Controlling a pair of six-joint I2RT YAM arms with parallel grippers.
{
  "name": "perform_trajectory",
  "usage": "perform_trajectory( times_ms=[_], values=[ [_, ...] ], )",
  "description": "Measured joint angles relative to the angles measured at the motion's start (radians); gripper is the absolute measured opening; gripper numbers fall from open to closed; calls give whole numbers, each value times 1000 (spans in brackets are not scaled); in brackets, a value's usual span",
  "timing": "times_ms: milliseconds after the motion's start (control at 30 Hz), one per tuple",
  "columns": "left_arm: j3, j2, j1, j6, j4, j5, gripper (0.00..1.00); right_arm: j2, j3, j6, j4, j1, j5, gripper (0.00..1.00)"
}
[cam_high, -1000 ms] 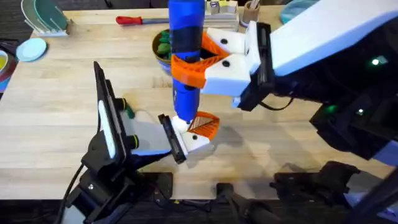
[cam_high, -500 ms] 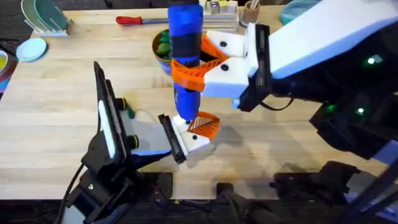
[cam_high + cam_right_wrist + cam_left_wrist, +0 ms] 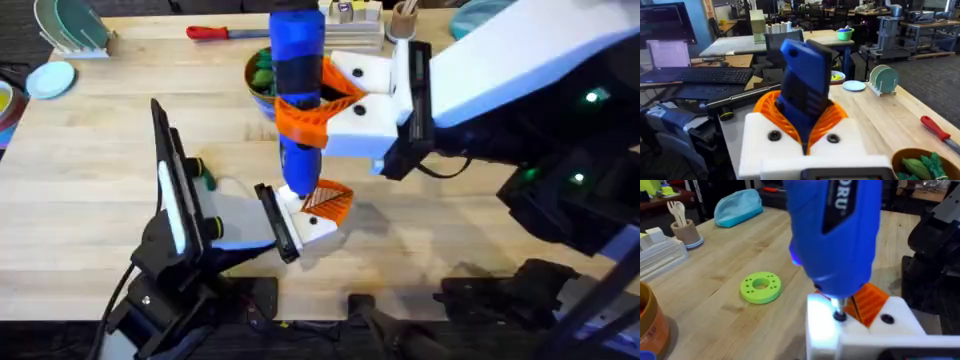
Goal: Pick up the gripper from the table and insert it into the empty holder that is missing its gripper. Then pick up a screw, insert it into the mounting hole, and use the screwdriver to tighten it. Finally, clean up the table by picking up the vegetable and placing it into the bucket.
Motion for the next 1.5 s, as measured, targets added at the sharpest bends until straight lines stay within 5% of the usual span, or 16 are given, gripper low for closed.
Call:
perform_trajectory(
  times_ms=[1267,1500],
  values=[
    [0,0,0,0,1,0,8,-87,0,127,124,-48,-93,20],
    [0,0,0,0,1,0,8,-153,0,108,-80,-161,-103,20]
  ],
)
